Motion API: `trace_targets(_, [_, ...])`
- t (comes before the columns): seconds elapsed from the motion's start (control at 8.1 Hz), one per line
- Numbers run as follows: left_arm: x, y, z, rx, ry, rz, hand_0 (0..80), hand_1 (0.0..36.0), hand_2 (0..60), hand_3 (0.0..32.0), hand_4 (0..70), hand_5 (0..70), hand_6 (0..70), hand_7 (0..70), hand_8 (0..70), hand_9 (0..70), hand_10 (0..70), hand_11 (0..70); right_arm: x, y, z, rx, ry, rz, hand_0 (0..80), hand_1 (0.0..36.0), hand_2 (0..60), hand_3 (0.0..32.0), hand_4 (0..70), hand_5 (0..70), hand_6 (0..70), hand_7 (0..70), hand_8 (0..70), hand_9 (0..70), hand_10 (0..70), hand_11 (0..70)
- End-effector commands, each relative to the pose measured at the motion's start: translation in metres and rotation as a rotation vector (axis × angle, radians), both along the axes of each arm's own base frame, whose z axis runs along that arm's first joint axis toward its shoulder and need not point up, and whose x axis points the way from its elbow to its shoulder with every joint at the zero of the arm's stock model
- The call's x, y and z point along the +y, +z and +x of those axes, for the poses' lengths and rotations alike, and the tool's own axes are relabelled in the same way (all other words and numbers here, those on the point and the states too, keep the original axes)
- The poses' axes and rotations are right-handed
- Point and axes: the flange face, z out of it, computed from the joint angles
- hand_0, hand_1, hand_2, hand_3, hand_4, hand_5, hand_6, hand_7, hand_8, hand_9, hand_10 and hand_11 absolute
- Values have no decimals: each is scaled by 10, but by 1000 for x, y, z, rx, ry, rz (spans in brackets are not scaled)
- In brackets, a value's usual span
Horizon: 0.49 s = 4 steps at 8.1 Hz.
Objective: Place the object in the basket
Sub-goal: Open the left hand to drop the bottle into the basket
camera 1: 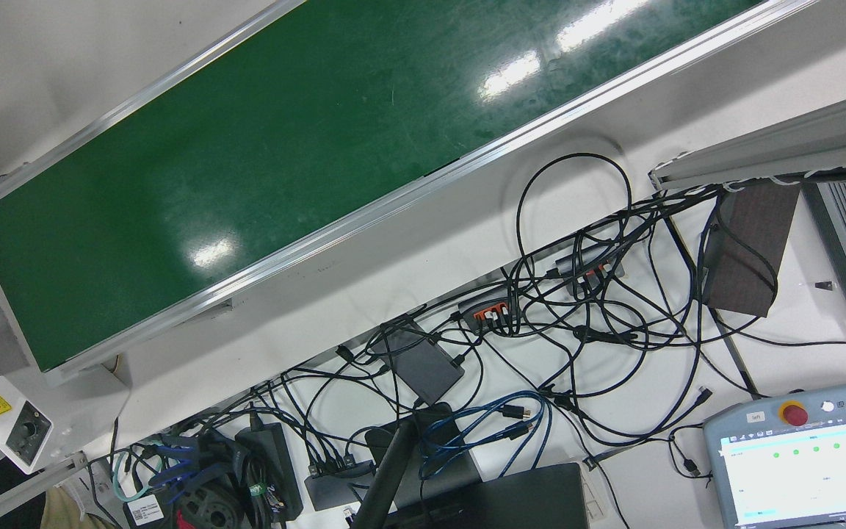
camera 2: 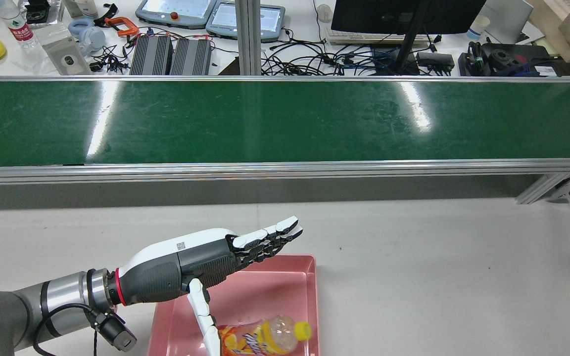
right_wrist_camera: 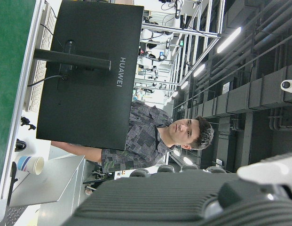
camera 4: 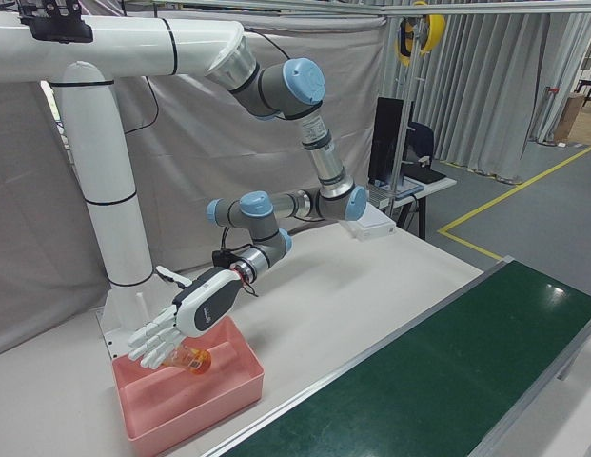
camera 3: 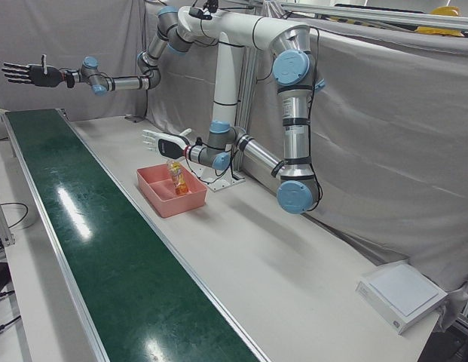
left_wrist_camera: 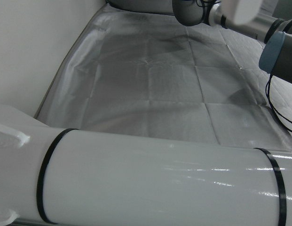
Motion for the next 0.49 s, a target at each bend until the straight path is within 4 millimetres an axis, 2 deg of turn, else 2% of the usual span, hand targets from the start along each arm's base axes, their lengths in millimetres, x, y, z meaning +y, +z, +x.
trace_targets(0.0, [-2, -4, -1, 13, 8, -10, 688, 128, 0, 0, 0, 0, 0, 40, 0, 0, 0, 1, 0, 0, 0, 2, 0, -1, 0, 0, 0, 0, 0, 0, 0, 0, 0, 0, 0, 0])
trace_targets(0.25, [-21, -12, -17, 56, 4, -58, 690, 130, 0, 0, 0, 10, 0, 38, 0, 0, 0, 0, 0, 0, 0, 0, 0, -1, 0, 0, 0, 0, 0, 0, 0, 0, 0, 0, 0, 0])
trace_targets(0.37, [-31, -18, -24, 76, -2, -68, 716, 136, 0, 0, 0, 0, 0, 33, 0, 0, 0, 2, 0, 0, 0, 0, 0, 0, 0, 0, 0, 0, 0, 0, 0, 0, 0, 0, 0, 0])
